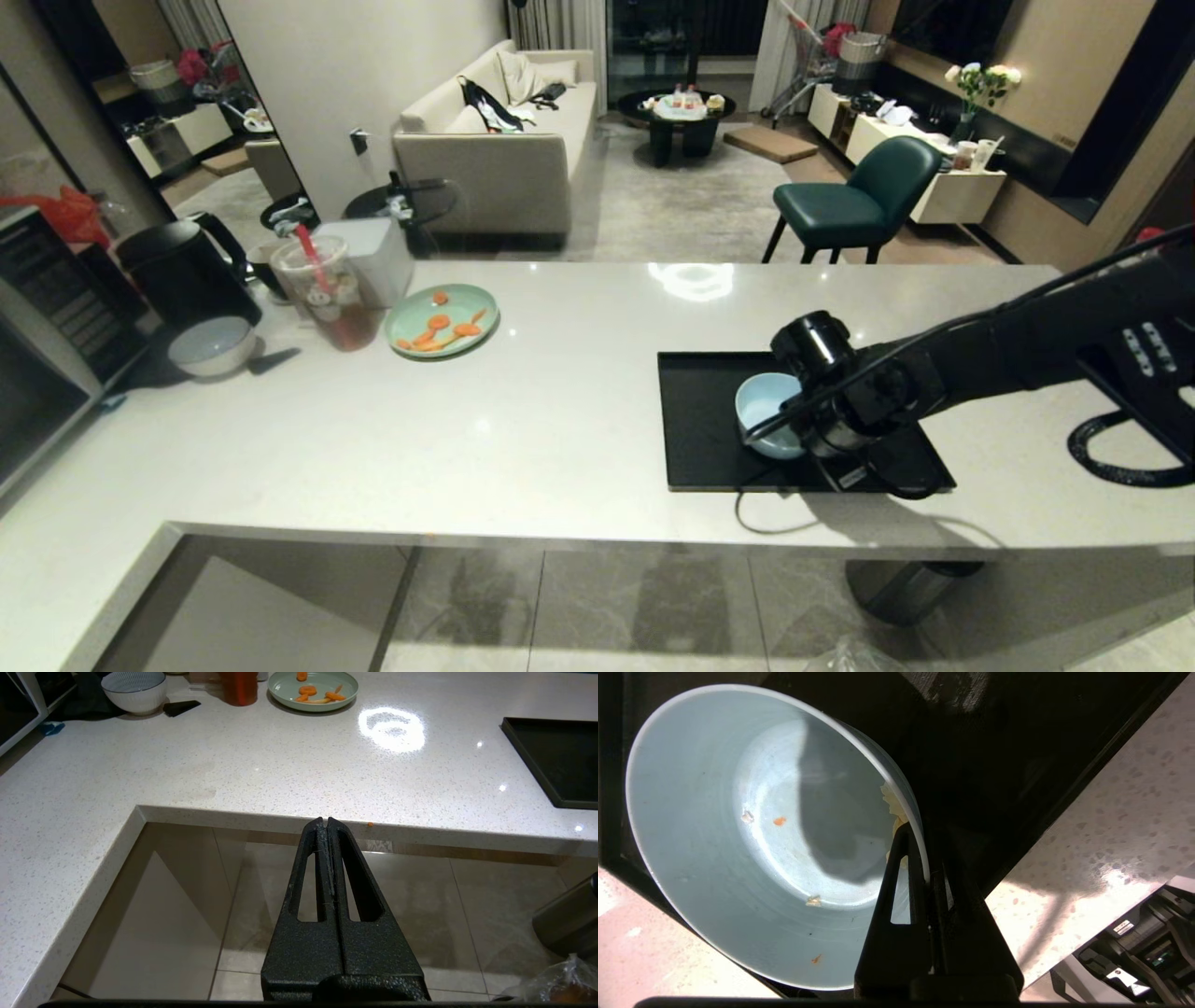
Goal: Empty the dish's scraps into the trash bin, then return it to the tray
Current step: Put the bowl back to the table
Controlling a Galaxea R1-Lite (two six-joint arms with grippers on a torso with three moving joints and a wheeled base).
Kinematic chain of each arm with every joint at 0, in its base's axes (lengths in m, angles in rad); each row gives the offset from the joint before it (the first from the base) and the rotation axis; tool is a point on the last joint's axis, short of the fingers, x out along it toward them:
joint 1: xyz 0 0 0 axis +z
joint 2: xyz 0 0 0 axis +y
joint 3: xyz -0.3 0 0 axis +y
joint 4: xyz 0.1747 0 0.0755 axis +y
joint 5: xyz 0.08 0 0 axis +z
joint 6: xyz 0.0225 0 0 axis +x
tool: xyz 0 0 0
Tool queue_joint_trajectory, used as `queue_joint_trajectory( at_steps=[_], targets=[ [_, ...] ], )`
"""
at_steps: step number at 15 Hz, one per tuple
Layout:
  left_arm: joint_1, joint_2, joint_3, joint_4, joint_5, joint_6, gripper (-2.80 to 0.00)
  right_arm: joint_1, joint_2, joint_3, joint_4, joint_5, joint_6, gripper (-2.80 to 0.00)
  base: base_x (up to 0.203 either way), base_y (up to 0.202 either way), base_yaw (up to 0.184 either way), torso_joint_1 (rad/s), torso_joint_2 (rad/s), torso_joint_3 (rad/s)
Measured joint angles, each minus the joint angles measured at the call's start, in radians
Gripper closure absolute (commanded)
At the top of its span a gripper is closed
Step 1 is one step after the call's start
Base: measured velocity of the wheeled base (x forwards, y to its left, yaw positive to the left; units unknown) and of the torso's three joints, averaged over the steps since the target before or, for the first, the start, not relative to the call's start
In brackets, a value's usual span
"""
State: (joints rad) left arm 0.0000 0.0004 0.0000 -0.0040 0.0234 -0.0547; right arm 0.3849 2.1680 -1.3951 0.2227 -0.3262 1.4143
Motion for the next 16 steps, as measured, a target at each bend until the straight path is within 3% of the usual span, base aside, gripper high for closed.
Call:
queue_joint_trajectory(
  at_steps=[3, 4, 16],
  targets=[
    [0.0, 0.0, 0.0, 0.0, 0.0, 0.0, 0.0, 0.001, 0.003, 0.016, -0.001, -0.002, 0.001, 0.0, 0.0, 0.0, 0.0, 0.0, 0.0, 0.0],
    [0.0, 0.0, 0.0, 0.0, 0.0, 0.0, 0.0, 0.0, 0.005, 0.021, -0.003, -0.002, 0.006, -2.8, 0.0, 0.0, 0.0, 0.0, 0.0, 0.0],
    [0.0, 0.0, 0.0, 0.0, 0.0, 0.0, 0.0, 0.006, -0.009, 0.012, 0.0, -0.004, 0.003, -2.8, 0.0, 0.0, 0.0, 0.0, 0.0, 0.0]
  ],
)
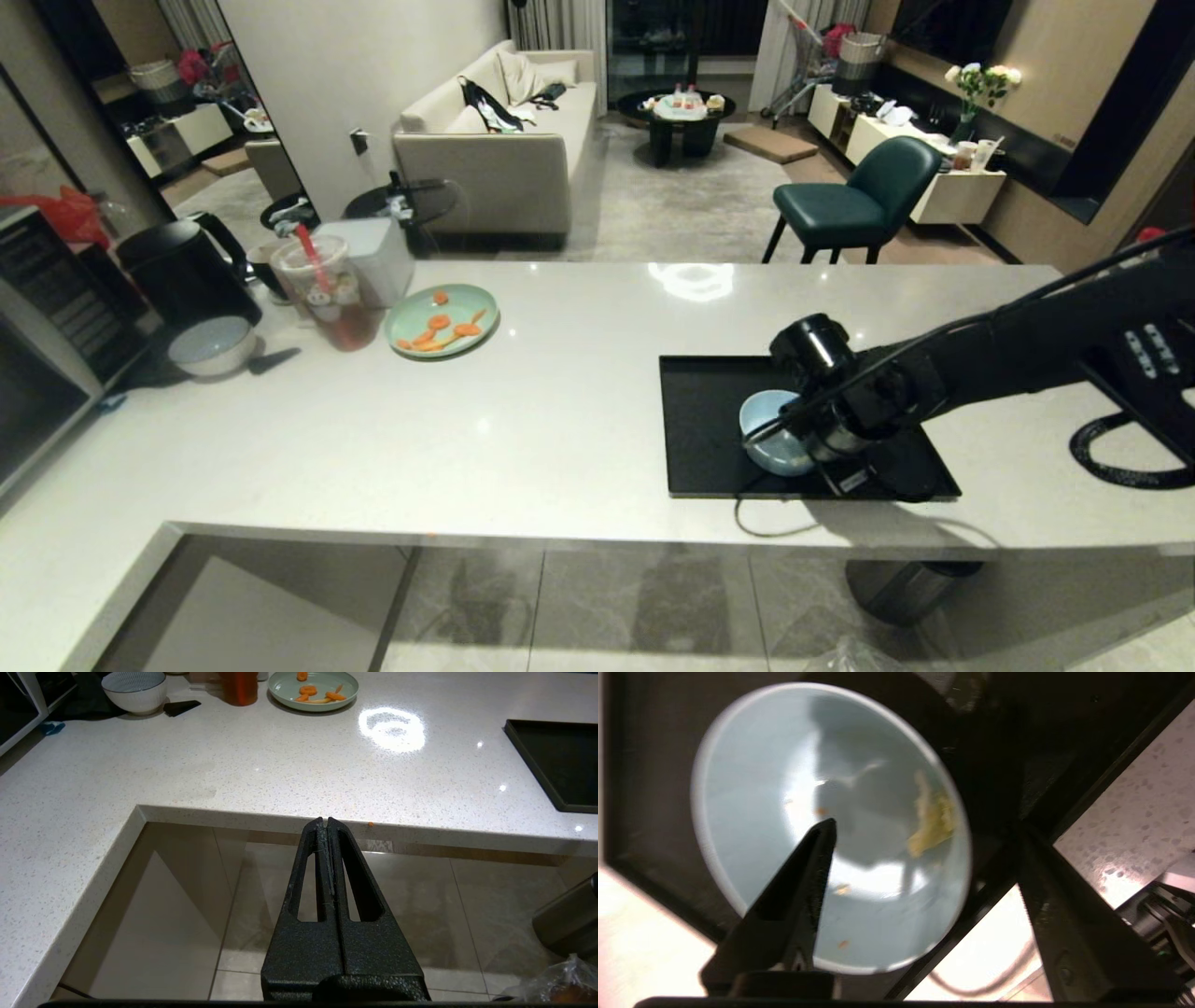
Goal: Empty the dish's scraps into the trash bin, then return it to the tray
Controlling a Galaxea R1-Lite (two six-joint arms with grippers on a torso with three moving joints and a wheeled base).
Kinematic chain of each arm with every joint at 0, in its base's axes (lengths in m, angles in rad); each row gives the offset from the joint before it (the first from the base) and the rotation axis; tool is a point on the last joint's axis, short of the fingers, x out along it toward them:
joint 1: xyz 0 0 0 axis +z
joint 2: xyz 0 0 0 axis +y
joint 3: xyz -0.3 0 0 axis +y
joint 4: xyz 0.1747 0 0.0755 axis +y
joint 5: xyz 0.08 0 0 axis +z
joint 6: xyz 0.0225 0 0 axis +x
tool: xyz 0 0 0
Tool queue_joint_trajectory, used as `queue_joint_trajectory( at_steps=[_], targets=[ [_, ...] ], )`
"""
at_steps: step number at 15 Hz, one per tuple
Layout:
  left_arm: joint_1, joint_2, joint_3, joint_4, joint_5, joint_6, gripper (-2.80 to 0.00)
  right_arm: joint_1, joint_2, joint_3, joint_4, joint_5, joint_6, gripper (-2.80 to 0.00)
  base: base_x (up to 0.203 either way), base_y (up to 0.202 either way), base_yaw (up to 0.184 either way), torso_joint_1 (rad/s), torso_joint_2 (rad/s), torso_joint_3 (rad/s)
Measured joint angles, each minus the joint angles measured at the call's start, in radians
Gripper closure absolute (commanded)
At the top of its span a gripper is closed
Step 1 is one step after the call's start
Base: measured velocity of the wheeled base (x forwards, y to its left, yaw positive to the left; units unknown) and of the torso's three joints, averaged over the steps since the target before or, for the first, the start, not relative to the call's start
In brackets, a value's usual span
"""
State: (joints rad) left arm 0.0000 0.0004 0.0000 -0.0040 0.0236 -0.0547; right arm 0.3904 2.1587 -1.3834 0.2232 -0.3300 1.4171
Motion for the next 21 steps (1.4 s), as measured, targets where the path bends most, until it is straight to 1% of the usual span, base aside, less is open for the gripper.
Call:
queue_joint_trajectory(
  at_steps=[4, 6, 9, 11, 12, 16, 19, 21],
  targets=[
    [0.0, 0.0, 0.0, 0.0, 0.0, 0.0, 0.0, 0.0, -0.043, -0.007, 0.001, 0.0, -0.013, -2.8, 0.0, 0.0, 0.0, 0.0, 0.0, 0.0],
    [0.0, 0.0, 0.0, 0.0, 0.0, 0.0, 0.0, 0.004, -0.079, -0.008, 0.027, -0.001, -0.038, -2.8, 0.0, 0.0, 0.0, 0.0, 0.0, 0.0],
    [0.0, 0.0, 0.0, 0.0, 0.0, 0.0, 0.0, 0.026, -0.152, -0.004, 0.08, -0.002, -0.115, -2.8, 0.0, 0.0, 0.0, 0.0, 0.0, 0.0],
    [0.0, 0.0, 0.0, 0.0, 0.0, 0.0, 0.0, 0.05, -0.213, 0.02, 0.13, -0.003, -0.193, -2.8, 0.0, 0.0, 0.0, 0.0, 0.0, 0.0],
    [0.0, 0.0, 0.0, 0.0, 0.0, 0.0, 0.0, 0.064, -0.25, 0.051, 0.146, -0.003, -0.239, 0.0, 0.0, 0.0, 0.0, 0.0, 0.0, 0.0],
    [0.0, 0.0, 0.0, 0.0, 0.0, 0.0, 0.0, 0.103, -0.416, 0.217, 0.156, -0.004, -0.404, 0.0, 0.0, 0.0, 0.0, 0.0, 0.0, 0.0],
    [0.0, 0.0, 0.0, 0.0, 0.0, 0.0, 0.0, 0.111, -0.58, 0.388, 0.151, -0.004, -0.575, 0.0, 0.0, 0.0, 0.0, 0.0, 0.0, 0.0],
    [0.0, 0.0, 0.0, 0.0, 0.0, 0.0, 0.0, 0.113, -0.724, 0.516, 0.14, -0.005, -0.674, 0.0, 0.0, 0.0, 0.0, 0.0, 0.0, 0.0]
  ],
)
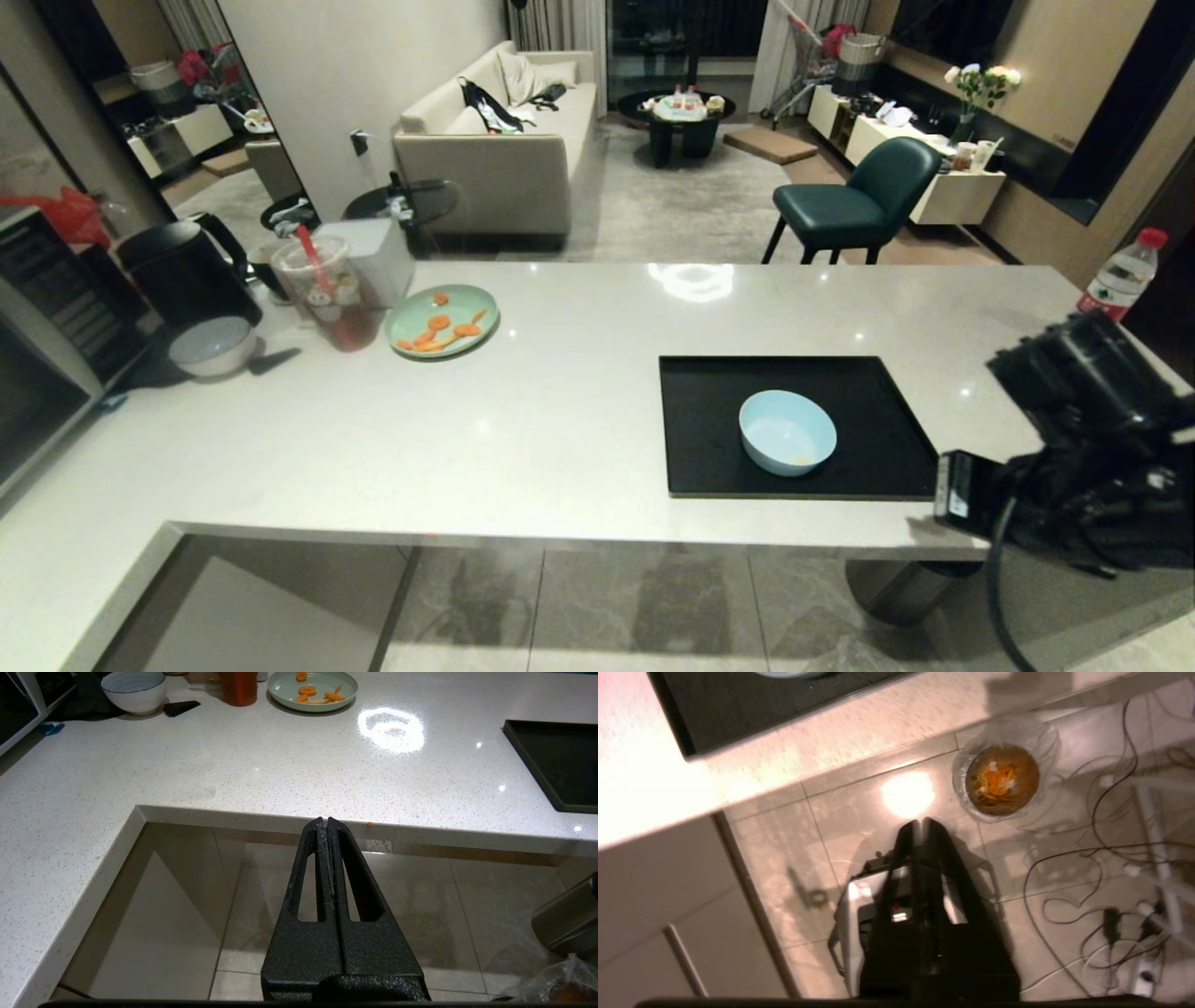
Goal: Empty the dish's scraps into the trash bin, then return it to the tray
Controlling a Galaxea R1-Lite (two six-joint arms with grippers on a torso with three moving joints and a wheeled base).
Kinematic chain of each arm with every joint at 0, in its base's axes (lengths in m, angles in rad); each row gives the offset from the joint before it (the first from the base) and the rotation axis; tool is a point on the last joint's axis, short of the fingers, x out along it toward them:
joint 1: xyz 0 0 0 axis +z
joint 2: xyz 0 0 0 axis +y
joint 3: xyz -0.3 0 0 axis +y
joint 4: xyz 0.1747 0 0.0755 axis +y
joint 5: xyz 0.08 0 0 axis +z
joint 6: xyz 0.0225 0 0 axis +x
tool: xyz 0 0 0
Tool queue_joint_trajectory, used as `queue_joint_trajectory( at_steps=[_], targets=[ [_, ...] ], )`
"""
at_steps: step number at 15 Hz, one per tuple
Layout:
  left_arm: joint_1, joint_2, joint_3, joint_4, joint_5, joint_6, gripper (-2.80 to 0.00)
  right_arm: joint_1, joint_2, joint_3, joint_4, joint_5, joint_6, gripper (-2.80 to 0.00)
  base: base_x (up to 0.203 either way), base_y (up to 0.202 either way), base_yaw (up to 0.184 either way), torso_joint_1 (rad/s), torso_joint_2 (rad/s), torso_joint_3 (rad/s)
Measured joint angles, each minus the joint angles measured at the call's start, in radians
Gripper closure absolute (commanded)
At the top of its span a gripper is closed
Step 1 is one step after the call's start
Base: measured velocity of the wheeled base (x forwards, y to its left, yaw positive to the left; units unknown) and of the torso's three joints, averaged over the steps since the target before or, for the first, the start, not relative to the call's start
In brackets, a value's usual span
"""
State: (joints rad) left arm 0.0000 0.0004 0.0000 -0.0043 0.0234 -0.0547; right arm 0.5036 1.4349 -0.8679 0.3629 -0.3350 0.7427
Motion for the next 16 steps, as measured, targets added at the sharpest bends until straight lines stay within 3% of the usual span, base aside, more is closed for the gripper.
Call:
queue_joint_trajectory(
  at_steps=[5, 8, 11, 13, 16],
  targets=[
    [0.0, 0.0, 0.0, 0.0, 0.0, 0.0, 0.0, -0.008, -0.419, 0.274, -0.013, -0.04, -0.166, 0.0, 0.0, 0.0, 0.0, 0.0, 0.0, 0.0],
    [0.0, 0.0, 0.0, 0.0, 0.0, 0.0, 0.0, -0.014, -0.67, 0.435, -0.032, -0.125, -0.316, 0.0, 0.0, 0.0, 0.0, 0.0, 0.0, 0.0],
    [0.0, 0.0, 0.0, 0.0, 0.0, 0.0, 0.0, -0.016, -0.923, 0.573, -0.063, -0.131, -0.484, 0.0, 0.0, 0.0, 0.0, 0.0, 0.0, 0.0],
    [0.0, 0.0, 0.0, 0.0, 0.0, 0.0, 0.0, -0.017, -1.059, 0.671, -0.14, -0.081, -0.601, 0.0, 0.0, 0.0, 0.0, 0.0, 0.0, 0.0],
    [0.0, 0.0, 0.0, 0.0, 0.0, 0.0, 0.0, -0.018, -1.133, 0.786, -0.294, 0.138, -0.689, 0.0, 0.0, 0.0, 0.0, 0.0, 0.0, 0.0]
  ],
)
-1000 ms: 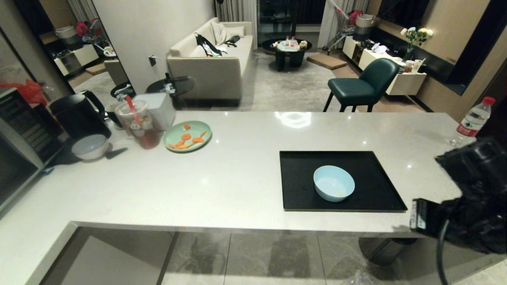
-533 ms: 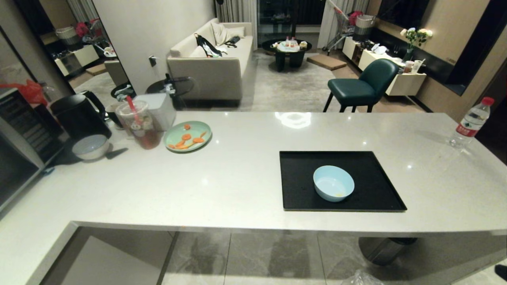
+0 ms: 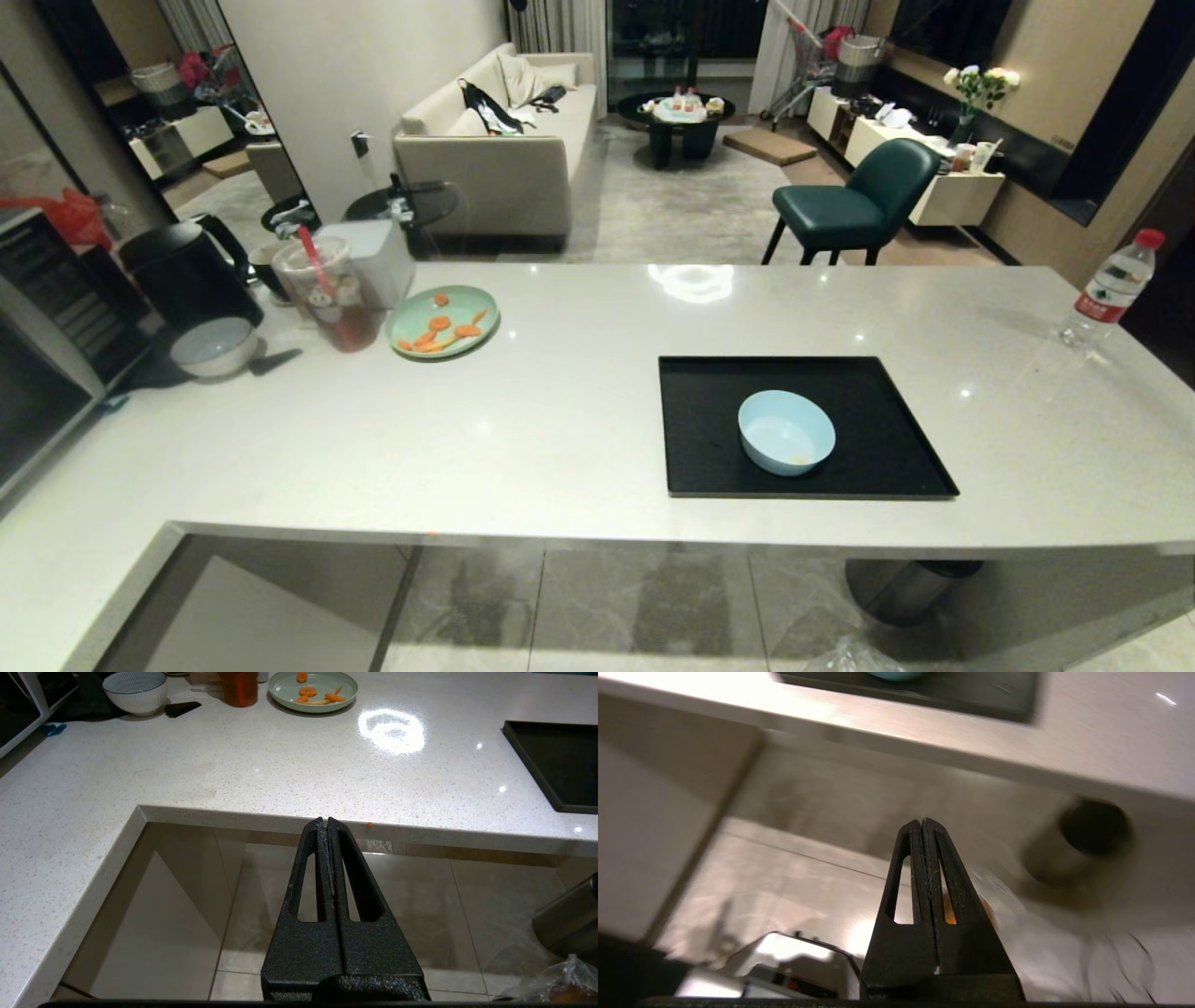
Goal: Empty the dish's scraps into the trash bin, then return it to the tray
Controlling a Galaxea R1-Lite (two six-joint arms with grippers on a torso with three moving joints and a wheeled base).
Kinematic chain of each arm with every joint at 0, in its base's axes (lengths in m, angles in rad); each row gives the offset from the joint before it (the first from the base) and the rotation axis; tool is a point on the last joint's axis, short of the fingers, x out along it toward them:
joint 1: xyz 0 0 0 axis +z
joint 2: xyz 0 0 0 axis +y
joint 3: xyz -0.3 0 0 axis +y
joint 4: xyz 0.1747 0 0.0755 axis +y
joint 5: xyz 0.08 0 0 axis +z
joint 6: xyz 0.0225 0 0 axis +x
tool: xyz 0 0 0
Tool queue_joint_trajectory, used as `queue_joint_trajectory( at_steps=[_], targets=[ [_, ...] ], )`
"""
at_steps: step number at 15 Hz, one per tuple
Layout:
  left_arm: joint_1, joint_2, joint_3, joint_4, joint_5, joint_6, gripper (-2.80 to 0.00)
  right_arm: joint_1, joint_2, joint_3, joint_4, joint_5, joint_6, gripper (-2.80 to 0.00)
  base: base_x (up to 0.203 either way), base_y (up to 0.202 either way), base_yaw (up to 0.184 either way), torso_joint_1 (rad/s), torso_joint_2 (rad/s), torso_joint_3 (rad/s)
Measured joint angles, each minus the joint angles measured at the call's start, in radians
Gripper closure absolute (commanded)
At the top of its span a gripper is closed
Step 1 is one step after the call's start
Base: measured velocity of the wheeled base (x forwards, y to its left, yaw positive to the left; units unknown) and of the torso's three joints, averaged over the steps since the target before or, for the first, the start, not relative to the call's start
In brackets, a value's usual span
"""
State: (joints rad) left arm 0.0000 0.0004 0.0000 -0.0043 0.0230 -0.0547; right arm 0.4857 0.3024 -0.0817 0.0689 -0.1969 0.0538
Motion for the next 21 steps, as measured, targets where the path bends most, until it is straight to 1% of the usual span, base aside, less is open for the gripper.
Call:
queue_joint_trajectory(
  at_steps=[2, 3, 4, 7, 15, 16, 17, 20, 21],
  targets=[
    [0.0, 0.0, 0.0, 0.0, 0.0, 0.0, 0.0, 0.0, -0.017, 0.046, -0.023, 0.131, -0.055, 0.0, 0.0, 0.0, 0.0, 0.0, 0.0, 0.0],
    [0.0, 0.0, 0.0, 0.0, 0.001, 0.0, 0.0, 0.0, -0.022, 0.056, -0.028, 0.175, -0.091, 0.0, 0.0, 0.0, 0.0, 0.0, 0.0, 0.0],
    [0.0, 0.0, 0.0, 0.0, 0.0, 0.0, 0.0, 0.0, -0.025, 0.06, -0.029, 0.194, -0.1, 0.0, 0.0, 0.0, 0.0, 0.0, 0.0, 0.0],
    [0.0, 0.0, 0.0, 0.0, 0.001, 0.0, 0.0, 0.001, -0.029, 0.065, -0.027, 0.194, -0.054, 0.0, 0.0, 0.0, 0.0, 0.0, 0.0, 0.0],
    [0.0, 0.0, 0.0, 0.0, 0.001, 0.0, 0.0, -0.005, -0.026, 0.067, -0.033, 0.194, -0.051, 0.0, 0.0, 0.0, 0.0, 0.0, 0.0, 0.0],
    [0.0, 0.0, 0.0, 0.0, 0.0, 0.0, 0.0, -0.026, -0.017, 0.067, -0.035, 0.194, -0.051, 0.0, 0.0, 0.0, 0.0, 0.0, 0.0, 0.0],
    [0.0, 0.0, 0.0, 0.0, 0.0, 0.0, 0.0, -0.071, -0.004, 0.067, -0.036, 0.194, -0.051, 0.0, 0.0, 0.0, 0.0, 0.0, 0.0, 0.0],
    [0.0, 0.0, 0.0, 0.0, 0.001, 0.0, 0.0, -0.276, -0.003, 0.07, -0.043, 0.194, -0.048, 0.0, 0.0, 0.0, 0.0, 0.0, 0.0, 0.0],
    [0.0, 0.0, 0.0, 0.0, 0.0, 0.0, 0.0, -0.317, -0.009, 0.073, -0.061, 0.194, -0.045, 0.0, 0.0, 0.0, 0.0, 0.0, 0.0, 0.0]
  ],
)
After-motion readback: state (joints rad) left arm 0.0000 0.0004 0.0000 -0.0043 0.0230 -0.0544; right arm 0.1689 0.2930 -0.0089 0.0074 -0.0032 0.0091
